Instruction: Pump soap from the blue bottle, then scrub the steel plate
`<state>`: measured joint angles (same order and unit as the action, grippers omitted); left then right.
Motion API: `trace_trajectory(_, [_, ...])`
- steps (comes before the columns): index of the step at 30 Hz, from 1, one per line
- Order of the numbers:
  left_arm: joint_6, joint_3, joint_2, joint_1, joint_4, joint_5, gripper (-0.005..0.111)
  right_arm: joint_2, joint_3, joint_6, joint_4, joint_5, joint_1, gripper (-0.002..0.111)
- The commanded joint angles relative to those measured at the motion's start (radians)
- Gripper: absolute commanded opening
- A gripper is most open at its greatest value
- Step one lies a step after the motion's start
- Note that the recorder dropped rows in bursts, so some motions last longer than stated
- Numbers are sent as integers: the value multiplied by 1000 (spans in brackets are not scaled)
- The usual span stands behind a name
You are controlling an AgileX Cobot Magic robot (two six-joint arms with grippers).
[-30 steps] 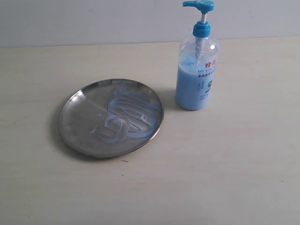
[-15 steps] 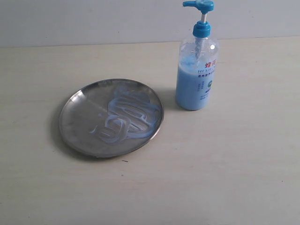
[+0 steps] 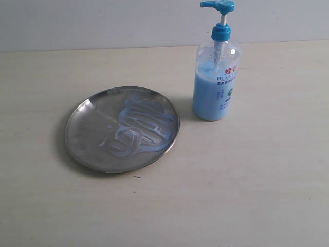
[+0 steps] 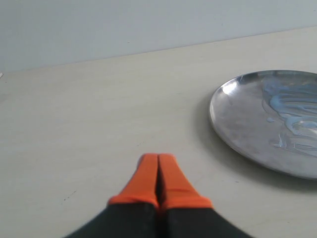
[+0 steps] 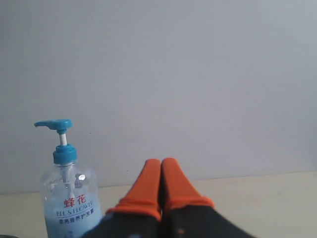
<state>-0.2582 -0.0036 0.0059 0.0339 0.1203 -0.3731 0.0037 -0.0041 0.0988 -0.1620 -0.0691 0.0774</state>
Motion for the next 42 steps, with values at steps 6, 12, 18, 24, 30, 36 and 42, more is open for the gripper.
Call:
trace_trajectory(6, [5,4,-6,7,6,5,0,-4,4,4,4,-108,5,0])
trace_trajectory(12, [5,4,-6,7,6,5,0,-4,-125,44,9,62,5,0])
trace_trajectory(18, [5,4,-6,7,6,5,0,148,-294,151,4,263,5,0])
trace_trajectory(24, [5,4,-6,7,6,5,0,226,-324,173,-76,329,-44,0])
trace_trajectory(30, [5,4,-6,7,6,5,0,255,-324,189,-118,356,-111,0])
trace_trajectory(36, [5,4,-6,7,6,5,0,299,-360,196,-135,328,-167,0])
trace_trajectory(42, [5,4,-6,7,6,5,0,397,-425,196,-124,328,-243,0])
